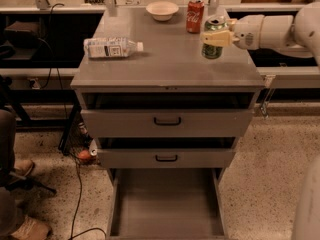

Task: Pick green can from bottom drawer and place on counter

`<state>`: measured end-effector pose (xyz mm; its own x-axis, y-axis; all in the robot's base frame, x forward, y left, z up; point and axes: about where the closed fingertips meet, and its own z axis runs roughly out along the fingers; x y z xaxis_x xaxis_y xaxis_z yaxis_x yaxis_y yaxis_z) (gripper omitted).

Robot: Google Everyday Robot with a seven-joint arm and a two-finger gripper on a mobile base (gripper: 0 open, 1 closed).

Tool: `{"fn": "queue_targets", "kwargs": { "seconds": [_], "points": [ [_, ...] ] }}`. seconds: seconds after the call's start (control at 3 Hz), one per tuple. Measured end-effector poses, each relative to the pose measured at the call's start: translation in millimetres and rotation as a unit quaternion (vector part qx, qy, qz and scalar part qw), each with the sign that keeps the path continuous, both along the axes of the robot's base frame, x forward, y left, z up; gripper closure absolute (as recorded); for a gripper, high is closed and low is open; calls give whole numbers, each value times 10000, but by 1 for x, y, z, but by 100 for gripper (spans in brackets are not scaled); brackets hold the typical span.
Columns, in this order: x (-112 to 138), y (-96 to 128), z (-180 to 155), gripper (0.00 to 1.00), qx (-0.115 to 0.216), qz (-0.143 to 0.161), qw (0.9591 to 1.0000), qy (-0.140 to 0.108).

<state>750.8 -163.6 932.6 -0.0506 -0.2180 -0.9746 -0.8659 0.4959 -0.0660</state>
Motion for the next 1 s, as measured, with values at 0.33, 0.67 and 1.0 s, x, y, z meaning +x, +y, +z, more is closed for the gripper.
{"fn": "queue_targets", "kwargs": {
  "seconds": [0.33, 0.67, 1.0],
  "points": [
    [31, 9, -9, 100, 134, -275, 9995, 105],
    [59, 23, -32, 100, 348, -476, 9972, 451],
    [75, 29, -45, 97, 481, -580, 9953, 614]
  ]
}}
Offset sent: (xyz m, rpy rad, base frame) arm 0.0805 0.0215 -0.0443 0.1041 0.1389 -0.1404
